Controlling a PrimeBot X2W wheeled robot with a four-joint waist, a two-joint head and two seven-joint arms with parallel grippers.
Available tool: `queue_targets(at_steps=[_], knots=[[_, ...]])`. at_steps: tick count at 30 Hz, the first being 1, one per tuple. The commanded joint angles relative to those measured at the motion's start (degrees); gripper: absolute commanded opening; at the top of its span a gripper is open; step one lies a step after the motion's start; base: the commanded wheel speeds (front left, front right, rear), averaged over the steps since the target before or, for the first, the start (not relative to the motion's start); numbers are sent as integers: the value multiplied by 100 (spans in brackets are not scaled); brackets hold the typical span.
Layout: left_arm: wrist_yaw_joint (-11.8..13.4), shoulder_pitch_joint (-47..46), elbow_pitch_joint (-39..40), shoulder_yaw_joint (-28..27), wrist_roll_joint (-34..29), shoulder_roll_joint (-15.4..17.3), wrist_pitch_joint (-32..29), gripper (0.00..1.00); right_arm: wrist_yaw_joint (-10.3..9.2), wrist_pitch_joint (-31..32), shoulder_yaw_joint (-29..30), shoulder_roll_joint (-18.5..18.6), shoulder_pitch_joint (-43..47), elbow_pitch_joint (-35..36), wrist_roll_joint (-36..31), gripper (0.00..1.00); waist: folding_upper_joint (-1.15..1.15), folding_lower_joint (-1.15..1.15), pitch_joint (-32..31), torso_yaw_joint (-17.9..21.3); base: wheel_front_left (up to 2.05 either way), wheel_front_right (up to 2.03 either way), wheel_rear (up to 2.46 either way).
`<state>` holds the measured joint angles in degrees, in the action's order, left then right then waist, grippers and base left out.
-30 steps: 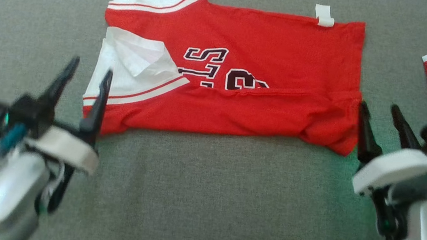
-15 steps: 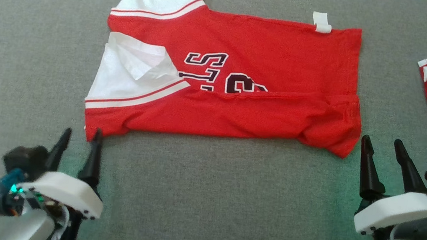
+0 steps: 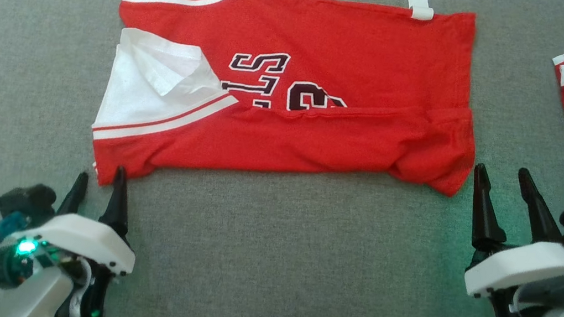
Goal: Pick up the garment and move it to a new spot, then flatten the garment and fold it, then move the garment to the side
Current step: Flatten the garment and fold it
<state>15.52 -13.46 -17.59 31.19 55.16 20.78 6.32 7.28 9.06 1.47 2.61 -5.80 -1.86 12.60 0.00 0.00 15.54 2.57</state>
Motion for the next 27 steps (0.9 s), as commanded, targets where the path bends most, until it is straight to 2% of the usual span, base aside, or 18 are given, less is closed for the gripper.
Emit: queue_targets(at_steps=[1, 2, 5, 9, 23, 24, 25, 26, 27], knots=[[-33, -216, 46, -217, 62, 68, -58, 100, 21, -55, -158, 27, -195, 169, -11, 100, 0, 0, 15, 1, 0, 0, 0], [-59, -233, 21, -196, 72, 59, -91, 90, 21, -52, -164, 27, -215, 147, -13, 100, 0, 0, 26, 0, 0, 0, 0], [-145, -274, -5, -88, 85, 28, -221, 0, 21, -12, -164, 27, -265, 30, -22, 100, 0, 0, 45, -11, 0, 0, 0], [-194, -332, 44, -51, 27, 35, -168, 0, 21, 58, -135, 27, -353, -245, 4, 100, 0, 0, 51, -37, 0, 0, 0], [14, -344, 504, -265, -185, 329, 208, 0, 21, -120, -283, 27, -1008, -1907, 436, 100, 0, 0, 56, -218, 0, 0, 0], [24, -337, 539, -269, -193, 341, 217, 0, 21, -142, -328, 27, -1067, -2011, 447, 87, 0, 0, 56, -225, 0, 0, 0], [32, -331, 567, -278, -199, 355, 232, 0, 21, -151, -388, 27, -1122, -2109, 484, 64, 0, 0, 55, -231, 0, 0, 0], [32, -331, 567, -278, -199, 355, 232, 0, 21, -151, -388, 27, -1122, -2109, 484, 64, 0, 0, 55, -231, 0, 0, 0], [49, -320, 610, -292, -210, 383, 251, 0, 21, -179, -476, 27, -1218, -2276, 518, 33, 0, 0, 44, -236, 0, 0, 0]])
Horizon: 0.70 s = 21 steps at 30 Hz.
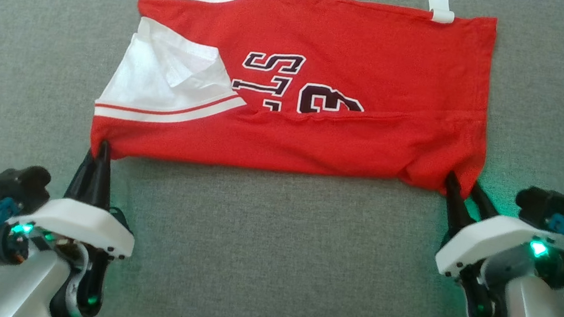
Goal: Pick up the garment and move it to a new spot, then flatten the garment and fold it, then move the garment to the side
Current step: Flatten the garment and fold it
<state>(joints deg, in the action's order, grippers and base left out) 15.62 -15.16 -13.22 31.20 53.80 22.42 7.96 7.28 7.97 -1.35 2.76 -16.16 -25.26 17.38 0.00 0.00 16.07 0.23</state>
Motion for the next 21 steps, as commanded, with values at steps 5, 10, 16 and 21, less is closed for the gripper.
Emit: queue_targets(at_steps=[5, 10, 16, 21], knots=[[54, -153, 292, -311, -105, 289, 108, 0, 21, -165, -233, 12, -384, -198, 38, 0, 0, 0, -53, -8, 0, 0, 0], [131, -181, 638, -310, -224, 484, 58, 0, 21, -286, 51, 12, -550, -209, -141, 0, 0, 0, -180, -10, 0, 0, 0], [263, 130, 1529, -92, -415, 931, -310, 0, 21, -37, 575, 96, -60, 577, -515, 0, 0, 0, -402, -67, 0, 0, 0], [469, 719, 2109, 147, -405, 1030, -509, 0, 21, 229, 837, 141, 760, 1236, -442, 0, 0, 0, -523, -81, 0, 0, 0]])
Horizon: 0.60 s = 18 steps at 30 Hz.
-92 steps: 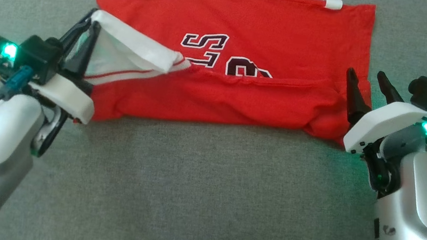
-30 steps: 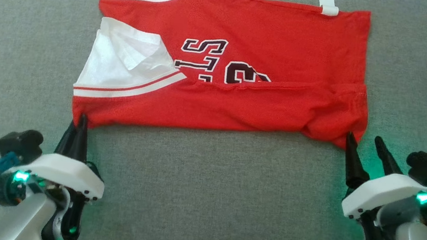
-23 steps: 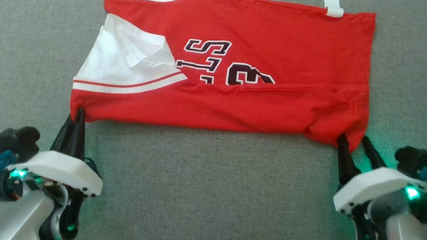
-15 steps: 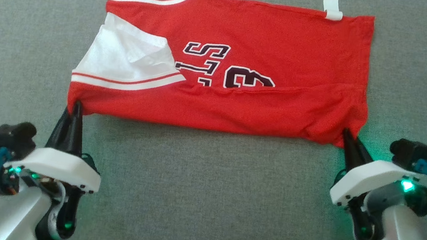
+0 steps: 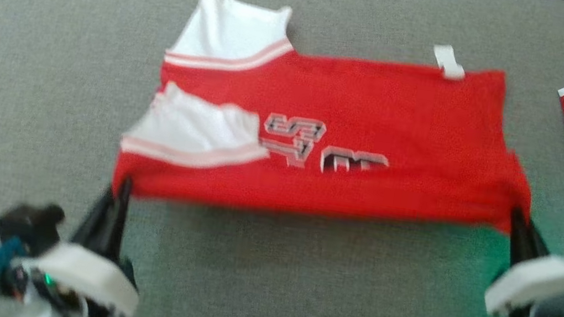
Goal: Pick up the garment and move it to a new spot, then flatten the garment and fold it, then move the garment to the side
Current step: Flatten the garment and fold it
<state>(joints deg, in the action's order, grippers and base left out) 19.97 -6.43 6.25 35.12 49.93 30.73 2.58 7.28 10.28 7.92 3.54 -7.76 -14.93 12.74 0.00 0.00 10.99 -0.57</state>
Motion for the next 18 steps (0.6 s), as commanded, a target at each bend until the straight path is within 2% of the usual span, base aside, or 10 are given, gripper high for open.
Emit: queue_targets(at_steps=[1, 6, 8, 9, 10, 11, 12, 13, 18], knots=[[76, -23, 235, -200, 8, 171, 20, 0, 21, 40, -42, 56, 67, 292, 55, 0, 0, 0, -30, -1, 0, 0, 0], [173, 446, 253, -50, 89, 20, 125, 0, 21, 121, 73, 20, 577, 550, 173, 0, 0, 0, -85, -2, 0, 0, 0], [173, 519, 163, 8, 49, -21, 196, 0, 21, 127, 82, 17, 716, 589, 191, 35, 0, 0, -97, -6, 0, 0, 0], [173, 539, 106, 28, 34, -52, 237, 0, 21, 125, 105, 16, 770, 598, 198, 82, 0, 0, -99, -7, 0, 0, 0], [164, 557, 54, 56, 31, -90, 261, 4, 21, 121, 133, 16, 818, 608, 197, 100, 0, 0, -99, -6, 0, 0, 0], [150, 565, 5, 80, 19, -118, 290, 40, 21, 110, 157, 20, 857, 622, 187, 100, 0, 0, -96, -3, 0, 0, 0], [143, 565, -43, 94, -3, -132, 322, 89, 21, 93, 187, 21, 888, 635, 185, 100, 0, 0, -92, 4, 0, 0, 0], [143, 563, -87, 100, -19, -138, 346, 100, 21, 63, 212, 20, 910, 658, 192, 100, 0, 0, -89, 14, 0, 0, 0], [148, 400, -131, 3, -128, 28, 382, 100, 21, -80, 328, 12, 978, 897, 176, 100, 0, 0, -61, 94, 0, 0, 0]])
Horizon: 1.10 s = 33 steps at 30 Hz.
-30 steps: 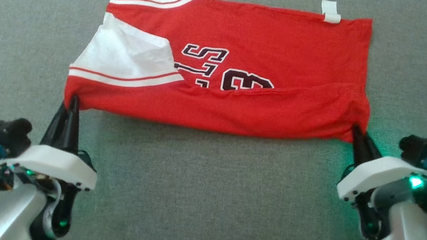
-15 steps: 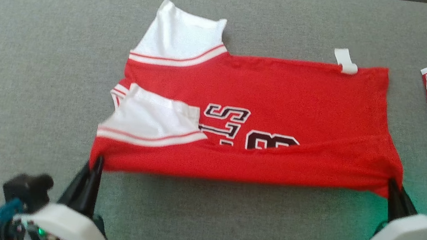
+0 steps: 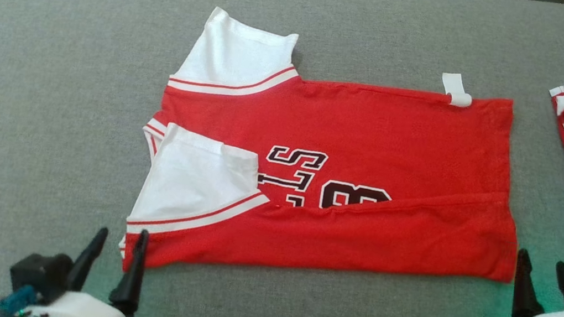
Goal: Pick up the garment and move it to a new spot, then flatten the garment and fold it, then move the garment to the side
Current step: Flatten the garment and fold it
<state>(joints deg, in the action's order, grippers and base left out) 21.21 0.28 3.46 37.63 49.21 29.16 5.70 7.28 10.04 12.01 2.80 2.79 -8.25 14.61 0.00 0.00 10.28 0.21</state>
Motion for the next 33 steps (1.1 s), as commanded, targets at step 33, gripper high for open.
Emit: queue_targets(at_steps=[33], knots=[[-1981, -6061, -2145, -173, -839, 1508, -3434, 100, 21, -403, -1978, 239, -3146, 599, -34, 100, 0, 0, 2293, 1614, 0, 0, 0]])
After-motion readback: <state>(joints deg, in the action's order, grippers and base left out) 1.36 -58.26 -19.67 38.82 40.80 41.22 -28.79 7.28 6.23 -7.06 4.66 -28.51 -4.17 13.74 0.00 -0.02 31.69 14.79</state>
